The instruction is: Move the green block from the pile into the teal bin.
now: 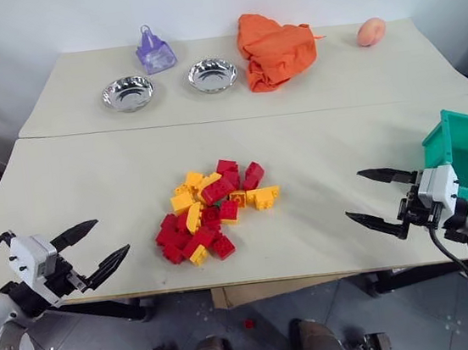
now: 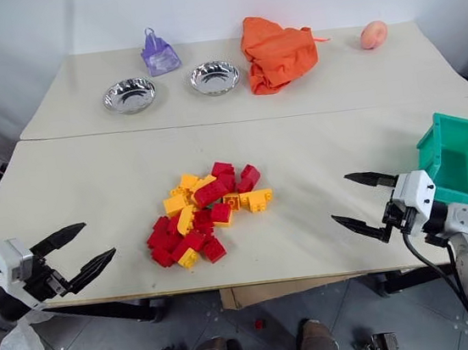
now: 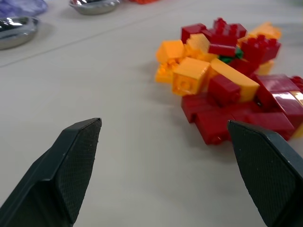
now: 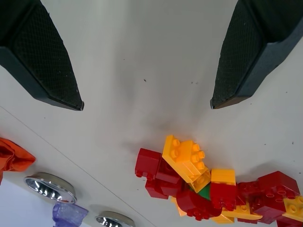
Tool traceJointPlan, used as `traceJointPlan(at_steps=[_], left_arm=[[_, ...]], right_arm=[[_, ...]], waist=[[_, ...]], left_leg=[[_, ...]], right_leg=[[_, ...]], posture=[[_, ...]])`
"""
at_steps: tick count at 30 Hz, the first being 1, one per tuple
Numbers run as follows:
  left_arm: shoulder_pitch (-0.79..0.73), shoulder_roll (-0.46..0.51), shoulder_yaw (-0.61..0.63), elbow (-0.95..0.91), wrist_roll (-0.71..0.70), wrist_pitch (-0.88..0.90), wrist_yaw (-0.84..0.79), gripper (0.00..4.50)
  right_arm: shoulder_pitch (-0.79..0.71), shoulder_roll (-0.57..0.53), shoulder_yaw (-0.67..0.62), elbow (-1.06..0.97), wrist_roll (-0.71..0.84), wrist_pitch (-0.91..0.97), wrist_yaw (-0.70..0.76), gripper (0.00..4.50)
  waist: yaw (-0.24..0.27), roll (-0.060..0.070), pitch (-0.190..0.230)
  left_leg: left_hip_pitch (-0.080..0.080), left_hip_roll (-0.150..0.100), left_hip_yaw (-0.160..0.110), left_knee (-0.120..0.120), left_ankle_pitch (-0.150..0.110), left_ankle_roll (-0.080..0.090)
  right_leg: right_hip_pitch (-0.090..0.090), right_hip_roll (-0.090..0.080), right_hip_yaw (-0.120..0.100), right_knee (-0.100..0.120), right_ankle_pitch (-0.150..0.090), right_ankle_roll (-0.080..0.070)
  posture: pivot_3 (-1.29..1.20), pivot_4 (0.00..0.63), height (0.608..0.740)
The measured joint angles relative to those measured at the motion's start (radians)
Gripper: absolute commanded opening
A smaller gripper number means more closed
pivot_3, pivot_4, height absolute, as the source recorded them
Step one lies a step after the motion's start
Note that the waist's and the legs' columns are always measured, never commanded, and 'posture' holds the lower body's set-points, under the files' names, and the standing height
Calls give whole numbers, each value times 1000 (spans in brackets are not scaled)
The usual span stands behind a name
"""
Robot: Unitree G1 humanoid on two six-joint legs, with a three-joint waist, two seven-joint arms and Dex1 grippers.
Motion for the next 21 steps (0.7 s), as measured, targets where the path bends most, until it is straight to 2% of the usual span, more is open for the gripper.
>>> traceJointPlan(at_steps=[7,14,17,21], left_arm=[[-23,-6,-2,-61,-41,58,24,4500],[-61,-70,-61,-117,-57,92,62,4500],[-57,-63,-118,-163,-57,103,32,4500],[-106,11,-187,-179,-52,106,-77,3637]], right_arm=[[5,27,0,-13,2,26,-21,4487],[3,51,0,-174,42,118,-77,4487],[4,25,3,-247,63,155,-68,4487],[36,-25,-14,-270,75,169,-42,4500]], waist=[[-2,0,0],[0,0,0],[2,0,0],[7,0,0]], left_leg=[[0,0,0,0,0,0],[0,0,0,0,0,0],[0,0,0,0,0,0],[0,0,0,0,0,0]], right_leg=[[0,0,0,0,0,0],[0,0,0,0,0,0],[0,0,0,0,0,0],[0,0,0,0,0,0]], posture=[[0,150,740],[0,150,740],[0,150,740],[0,150,740]])
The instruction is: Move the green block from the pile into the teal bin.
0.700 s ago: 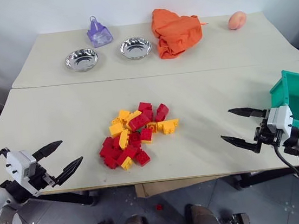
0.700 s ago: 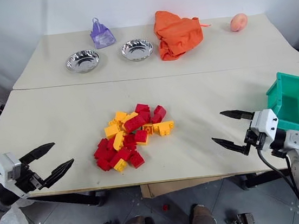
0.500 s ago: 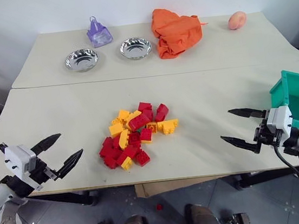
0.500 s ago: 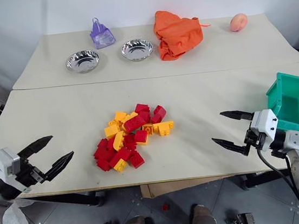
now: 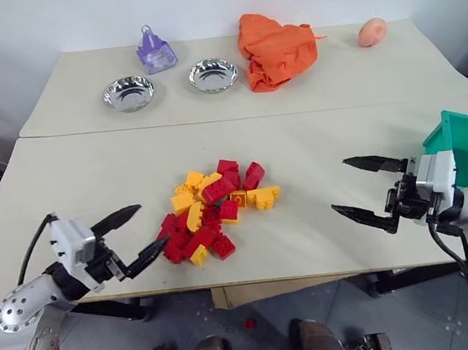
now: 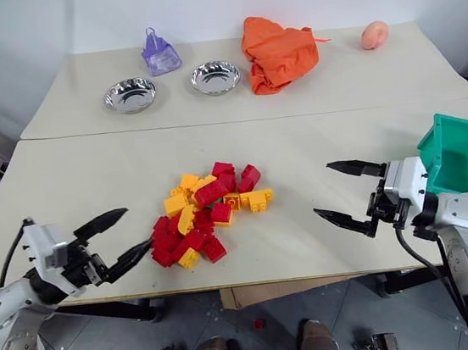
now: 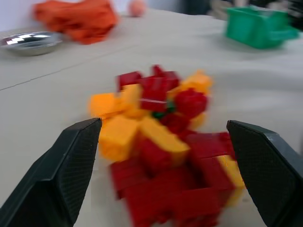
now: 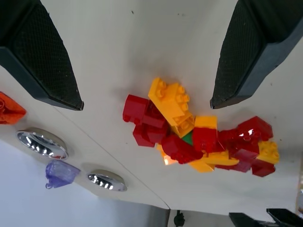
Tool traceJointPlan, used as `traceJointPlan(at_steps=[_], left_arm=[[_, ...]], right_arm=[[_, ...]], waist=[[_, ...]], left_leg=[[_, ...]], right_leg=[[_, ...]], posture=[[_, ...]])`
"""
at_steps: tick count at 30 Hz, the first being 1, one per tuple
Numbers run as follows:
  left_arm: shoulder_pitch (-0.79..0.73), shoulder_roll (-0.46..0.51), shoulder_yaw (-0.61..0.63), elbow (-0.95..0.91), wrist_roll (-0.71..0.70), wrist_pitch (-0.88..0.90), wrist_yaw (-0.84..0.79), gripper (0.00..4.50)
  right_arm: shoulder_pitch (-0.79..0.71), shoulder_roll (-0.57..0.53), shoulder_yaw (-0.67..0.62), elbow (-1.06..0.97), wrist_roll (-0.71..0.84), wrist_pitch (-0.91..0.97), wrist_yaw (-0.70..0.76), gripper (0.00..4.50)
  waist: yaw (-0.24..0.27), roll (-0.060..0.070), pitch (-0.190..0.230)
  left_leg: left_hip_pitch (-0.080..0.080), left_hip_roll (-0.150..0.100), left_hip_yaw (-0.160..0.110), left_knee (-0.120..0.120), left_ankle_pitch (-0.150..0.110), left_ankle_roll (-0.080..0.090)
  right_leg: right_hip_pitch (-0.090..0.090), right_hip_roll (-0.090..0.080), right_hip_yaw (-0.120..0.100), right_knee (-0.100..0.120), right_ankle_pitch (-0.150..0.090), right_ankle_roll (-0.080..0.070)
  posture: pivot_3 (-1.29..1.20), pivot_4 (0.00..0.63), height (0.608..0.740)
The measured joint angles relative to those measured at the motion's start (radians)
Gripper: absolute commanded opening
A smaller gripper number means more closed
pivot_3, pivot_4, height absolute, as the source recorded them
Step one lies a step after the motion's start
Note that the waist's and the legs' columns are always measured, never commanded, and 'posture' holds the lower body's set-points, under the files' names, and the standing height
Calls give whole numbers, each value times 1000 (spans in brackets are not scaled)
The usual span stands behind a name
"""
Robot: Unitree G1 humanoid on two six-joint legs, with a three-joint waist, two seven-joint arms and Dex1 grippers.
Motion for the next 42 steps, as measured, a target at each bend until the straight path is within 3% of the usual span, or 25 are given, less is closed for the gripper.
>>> traceJointPlan(at_steps=[3,11,21,33,37,42], left_arm=[[-38,38,-23,13,-10,-7,-103,2639],[-175,0,-201,85,30,-7,-171,120],[-532,-185,-477,403,214,31,-180,54],[-810,-264,-389,844,392,-136,91,54],[-821,-263,-386,903,405,-193,50,54],[-782,-263,-405,805,363,-203,-116,54]], right_arm=[[47,-20,-30,32,-11,-29,31,4500],[94,23,-39,76,-41,-80,-25,4500],[114,74,-32,36,-61,-107,-117,4500],[130,87,-29,-9,-63,-106,-166,4500],[123,91,-24,-9,-66,-105,-174,4500],[97,96,-5,-9,-68,-103,-176,4500]], waist=[[-3,0,0],[-5,0,0],[9,0,0],[17,0,0],[17,0,0],[17,0,0]], left_leg=[[0,0,1,0,0,0],[0,0,1,0,0,0],[0,0,1,2,1,0],[0,0,0,2,1,0],[0,-1,0,2,1,0],[0,0,0,2,1,0]], right_leg=[[0,0,0,-1,0,0],[0,1,1,0,0,0],[1,1,1,0,0,1],[2,1,0,0,1,1],[2,1,0,0,1,1],[1,1,0,0,1,1]], posture=[[0,150,740],[0,150,740],[0,150,740],[0,150,740],[0,150,740],[0,150,740]])
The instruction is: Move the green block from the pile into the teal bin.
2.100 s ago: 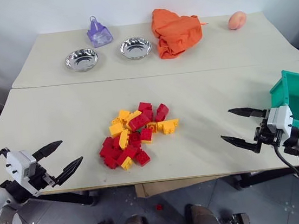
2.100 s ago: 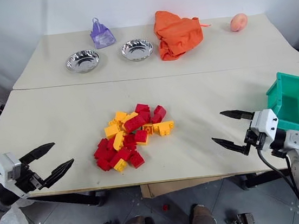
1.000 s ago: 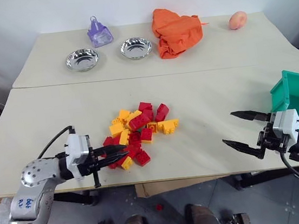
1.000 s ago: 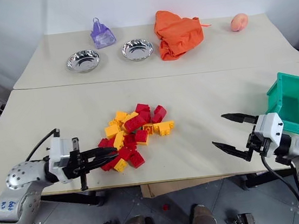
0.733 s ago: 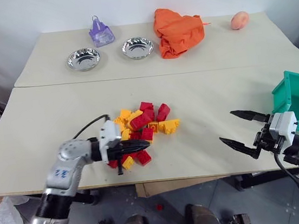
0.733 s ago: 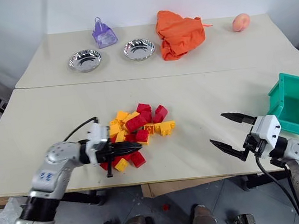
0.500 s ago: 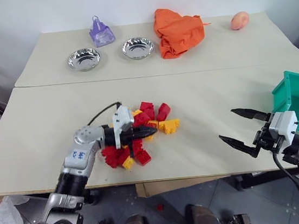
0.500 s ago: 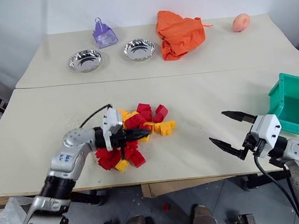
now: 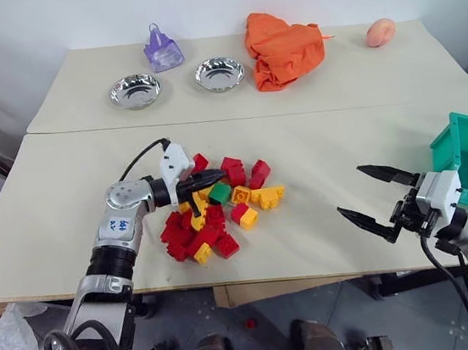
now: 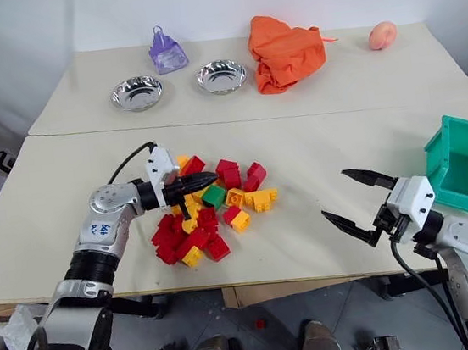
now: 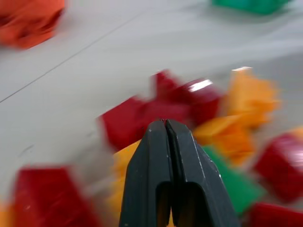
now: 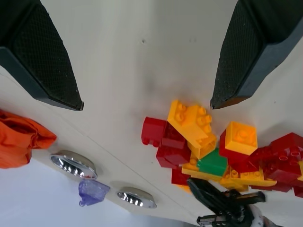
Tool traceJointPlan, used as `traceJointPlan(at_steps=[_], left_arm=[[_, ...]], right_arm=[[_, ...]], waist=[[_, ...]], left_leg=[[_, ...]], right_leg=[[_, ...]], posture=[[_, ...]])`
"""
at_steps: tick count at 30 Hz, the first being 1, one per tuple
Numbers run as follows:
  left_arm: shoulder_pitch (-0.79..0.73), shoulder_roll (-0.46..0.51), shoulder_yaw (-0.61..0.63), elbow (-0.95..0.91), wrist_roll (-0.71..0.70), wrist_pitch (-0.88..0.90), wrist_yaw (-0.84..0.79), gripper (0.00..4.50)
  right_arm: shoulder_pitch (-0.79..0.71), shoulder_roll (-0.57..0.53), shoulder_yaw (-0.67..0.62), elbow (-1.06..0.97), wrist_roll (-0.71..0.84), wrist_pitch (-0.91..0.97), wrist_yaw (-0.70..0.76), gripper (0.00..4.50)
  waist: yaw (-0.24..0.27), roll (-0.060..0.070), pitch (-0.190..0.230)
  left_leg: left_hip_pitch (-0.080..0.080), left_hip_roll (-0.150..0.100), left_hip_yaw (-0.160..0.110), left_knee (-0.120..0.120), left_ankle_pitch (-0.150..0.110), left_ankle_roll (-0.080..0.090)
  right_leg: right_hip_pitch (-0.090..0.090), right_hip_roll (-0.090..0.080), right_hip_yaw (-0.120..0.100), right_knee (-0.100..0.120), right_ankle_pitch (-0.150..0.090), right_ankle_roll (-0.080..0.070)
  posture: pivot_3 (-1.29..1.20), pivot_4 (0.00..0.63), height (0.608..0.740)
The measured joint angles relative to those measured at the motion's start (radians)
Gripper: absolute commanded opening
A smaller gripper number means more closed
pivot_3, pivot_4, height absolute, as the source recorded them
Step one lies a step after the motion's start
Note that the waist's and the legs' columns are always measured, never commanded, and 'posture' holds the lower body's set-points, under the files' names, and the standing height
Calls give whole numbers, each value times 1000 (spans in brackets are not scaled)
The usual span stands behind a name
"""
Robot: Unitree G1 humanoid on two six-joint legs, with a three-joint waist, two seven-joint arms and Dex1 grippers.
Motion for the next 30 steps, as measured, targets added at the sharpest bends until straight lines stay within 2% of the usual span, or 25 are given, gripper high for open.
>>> traceJointPlan(at_steps=[3,7,8,11,16,22,23,27,30], left_arm=[[45,28,-28,-81,-1,-1,-84,54],[82,37,-20,-134,-16,16,-108,54],[90,47,-7,-142,-26,20,-108,225],[136,111,81,-174,-76,48,-103,925],[299,255,248,-246,-128,77,-84,2469],[526,323,373,-348,-156,98,-50,4343],[542,323,379,-366,-159,99,-42,4468],[569,323,385,-481,-174,139,3,4468],[547,324,333,-578,-181,209,26,4468]], right_arm=[[-4,2,17,2,-1,3,-1,4500],[-4,4,20,2,-1,3,-2,4500],[-6,6,22,1,-1,4,-2,4500],[-11,10,35,2,0,11,1,4500],[-41,10,54,11,0,17,16,4500],[-83,10,61,64,-1,15,40,4500],[-91,11,63,74,-4,14,42,4500],[-104,11,66,102,-9,10,59,4500],[-105,11,66,114,-9,7,64,4500]], waist=[[-1,0,0],[0,0,0],[-1,0,0],[-11,0,0],[-29,0,0],[-21,0,0],[-20,0,0],[-21,0,0],[-22,0,0]], left_leg=[[0,0,0,0,0,0],[0,0,0,0,0,0],[0,0,0,0,0,0],[0,0,0,0,0,0],[0,0,0,-1,0,0],[0,0,-1,-1,0,0],[0,0,-1,-1,0,0],[0,0,-1,-1,0,0],[0,0,-1,-1,0,0]], right_leg=[[0,0,0,0,0,0],[0,0,0,0,0,0],[0,0,0,0,0,0],[-1,0,0,1,0,0],[-1,0,0,1,0,0],[-1,0,0,1,0,0],[-1,0,0,1,0,0],[-1,0,0,1,0,0],[-1,0,0,1,0,0]], posture=[[0,150,740],[0,150,740],[0,150,740],[0,150,740],[0,150,740],[0,150,740],[0,150,740],[0,150,740],[0,150,740]])
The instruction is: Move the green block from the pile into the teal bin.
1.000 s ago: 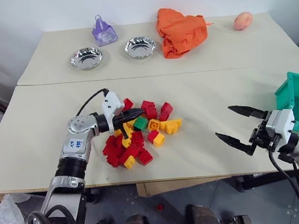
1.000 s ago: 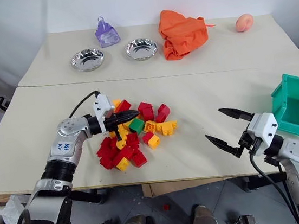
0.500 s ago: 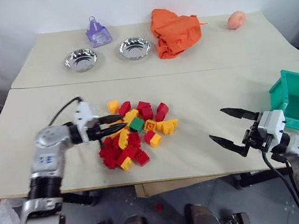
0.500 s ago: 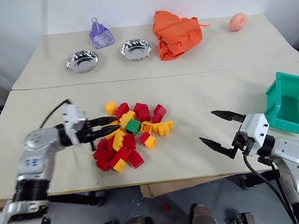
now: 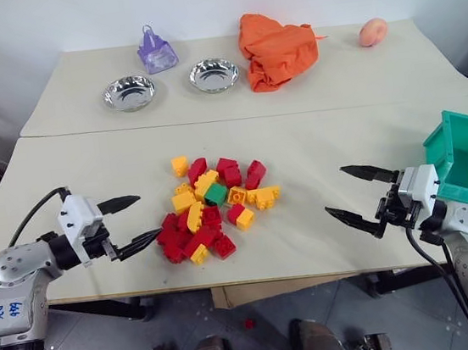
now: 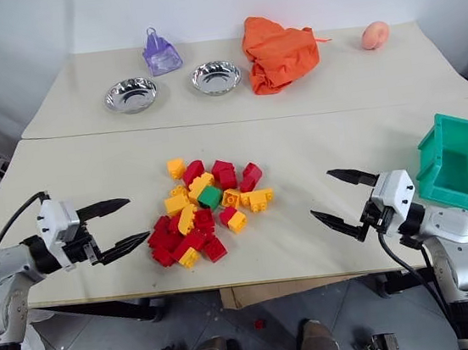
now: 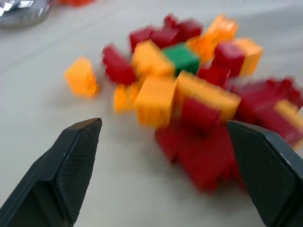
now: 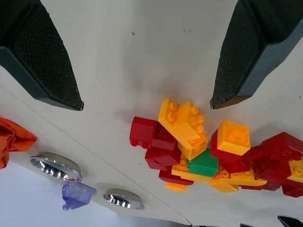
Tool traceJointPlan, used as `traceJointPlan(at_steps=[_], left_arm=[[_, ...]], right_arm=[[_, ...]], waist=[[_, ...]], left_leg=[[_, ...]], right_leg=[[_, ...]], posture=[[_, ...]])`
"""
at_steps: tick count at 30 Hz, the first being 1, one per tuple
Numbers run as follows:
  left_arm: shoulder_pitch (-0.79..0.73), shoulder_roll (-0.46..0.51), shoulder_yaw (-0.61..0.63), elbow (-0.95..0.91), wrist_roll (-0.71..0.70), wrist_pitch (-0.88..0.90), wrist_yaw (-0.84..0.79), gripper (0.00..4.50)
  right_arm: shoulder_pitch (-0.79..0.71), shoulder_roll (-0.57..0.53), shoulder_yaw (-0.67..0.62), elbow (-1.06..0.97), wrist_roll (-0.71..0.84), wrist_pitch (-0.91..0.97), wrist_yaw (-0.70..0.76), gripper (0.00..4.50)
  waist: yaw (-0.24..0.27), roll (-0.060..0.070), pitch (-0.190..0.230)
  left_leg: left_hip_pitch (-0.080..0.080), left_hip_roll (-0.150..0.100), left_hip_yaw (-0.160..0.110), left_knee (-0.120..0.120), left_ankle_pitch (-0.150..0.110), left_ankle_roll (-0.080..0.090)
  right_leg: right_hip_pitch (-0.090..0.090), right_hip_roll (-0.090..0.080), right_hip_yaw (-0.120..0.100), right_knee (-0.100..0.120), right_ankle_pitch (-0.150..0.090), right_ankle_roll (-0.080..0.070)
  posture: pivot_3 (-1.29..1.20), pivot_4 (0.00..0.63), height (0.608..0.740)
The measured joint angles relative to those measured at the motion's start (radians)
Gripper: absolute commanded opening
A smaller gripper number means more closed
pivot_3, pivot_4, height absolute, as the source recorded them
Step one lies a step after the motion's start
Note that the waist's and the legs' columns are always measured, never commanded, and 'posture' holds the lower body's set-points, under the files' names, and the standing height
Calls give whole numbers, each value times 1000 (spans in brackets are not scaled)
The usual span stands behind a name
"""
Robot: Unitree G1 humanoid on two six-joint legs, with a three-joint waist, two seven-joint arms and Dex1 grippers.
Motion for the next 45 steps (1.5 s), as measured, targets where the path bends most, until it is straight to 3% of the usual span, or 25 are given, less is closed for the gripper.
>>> traceJointPlan(at_steps=[7,10,12,21,33,45], left_arm=[[-273,-71,-263,-136,38,303,114,4468],[-328,-96,-339,-140,70,412,172,3900],[-336,-98,-370,-134,90,453,189,3293],[-389,-120,-378,-65,156,586,296,3293],[-489,-188,-463,-61,144,715,282,3293],[-519,-108,-505,-65,197,759,294,3293]], right_arm=[[-5,13,12,4,-9,-13,-1,4500],[6,16,12,1,-9,-13,-4,4500],[22,17,12,-3,-9,-13,-9,4500],[82,22,9,-57,-9,-13,-54,4500],[83,26,10,-74,-9,-15,-77,4500],[75,31,10,-74,-9,-16,-85,4500]], waist=[[2,0,0],[-5,0,0],[-6,0,0],[10,0,0],[25,0,0],[20,0,0]], left_leg=[[0,0,0,0,0,0],[0,0,1,0,0,0],[0,0,0,0,0,0],[0,0,0,0,0,0],[1,0,0,2,0,-1],[5,0,1,2,0,-1]], right_leg=[[0,0,0,0,0,0],[0,0,0,0,0,0],[0,1,0,0,0,0],[0,1,1,0,0,0],[1,1,1,1,0,0],[4,1,2,1,0,0]], posture=[[0,150,740],[0,150,740],[0,150,740],[0,150,740],[0,150,740],[0,150,740]])
